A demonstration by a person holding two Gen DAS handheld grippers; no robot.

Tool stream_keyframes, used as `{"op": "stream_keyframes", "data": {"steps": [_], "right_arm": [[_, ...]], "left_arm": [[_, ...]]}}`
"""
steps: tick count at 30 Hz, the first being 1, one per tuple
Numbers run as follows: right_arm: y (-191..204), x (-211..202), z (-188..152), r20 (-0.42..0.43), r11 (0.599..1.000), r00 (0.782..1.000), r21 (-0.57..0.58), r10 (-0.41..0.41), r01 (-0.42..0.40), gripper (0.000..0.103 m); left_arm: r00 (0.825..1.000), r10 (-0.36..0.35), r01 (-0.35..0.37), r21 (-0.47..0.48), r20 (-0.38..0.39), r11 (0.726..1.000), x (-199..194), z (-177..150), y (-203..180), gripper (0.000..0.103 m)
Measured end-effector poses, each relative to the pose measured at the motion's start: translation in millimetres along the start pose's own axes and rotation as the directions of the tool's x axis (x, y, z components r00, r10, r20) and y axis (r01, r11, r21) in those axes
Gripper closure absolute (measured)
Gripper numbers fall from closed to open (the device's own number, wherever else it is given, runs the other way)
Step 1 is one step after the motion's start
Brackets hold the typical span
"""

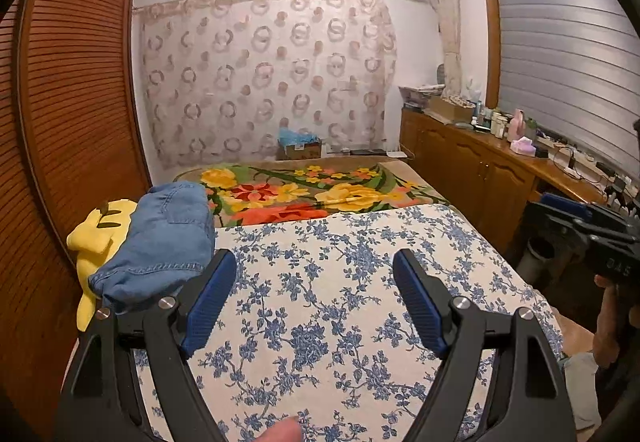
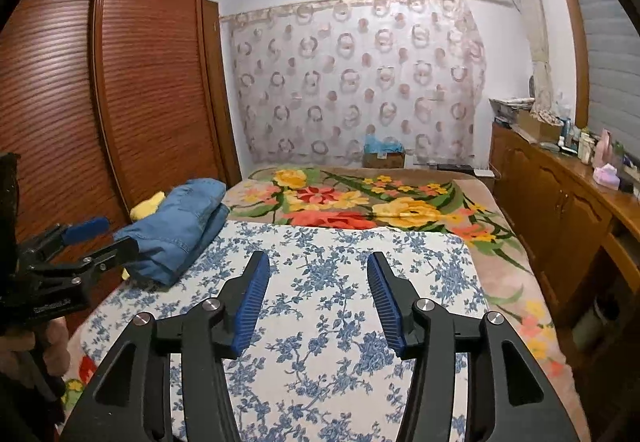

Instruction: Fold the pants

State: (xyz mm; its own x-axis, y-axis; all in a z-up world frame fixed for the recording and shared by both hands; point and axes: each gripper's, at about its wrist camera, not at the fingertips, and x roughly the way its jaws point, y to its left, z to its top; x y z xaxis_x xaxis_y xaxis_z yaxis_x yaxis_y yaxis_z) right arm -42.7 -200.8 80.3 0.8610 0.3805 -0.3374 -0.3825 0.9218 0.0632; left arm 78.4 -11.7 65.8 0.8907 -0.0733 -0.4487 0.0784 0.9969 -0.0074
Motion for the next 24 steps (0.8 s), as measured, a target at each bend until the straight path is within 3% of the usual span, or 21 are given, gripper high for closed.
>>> {"op": "stream_keyframes", "data": {"steps": [7,24], "right_arm": [[6.6,2.4,-6.3,0.022,0.999,0.999,0.01,-0.034,0.034,0.035],[8.3,9.2,-10.1,0.038,0.998,0.998,0.011,-0.056,0.056,0.034]], "left_arm": [[1.0,0.019,-0.02,0.002,0.003,1.0,-1.2,-5.5,0.2,0.022],[1.0,0.027,-0.027,0.006,0.012,1.0,-5.6,-8.0,-1.4,0.022]]}}
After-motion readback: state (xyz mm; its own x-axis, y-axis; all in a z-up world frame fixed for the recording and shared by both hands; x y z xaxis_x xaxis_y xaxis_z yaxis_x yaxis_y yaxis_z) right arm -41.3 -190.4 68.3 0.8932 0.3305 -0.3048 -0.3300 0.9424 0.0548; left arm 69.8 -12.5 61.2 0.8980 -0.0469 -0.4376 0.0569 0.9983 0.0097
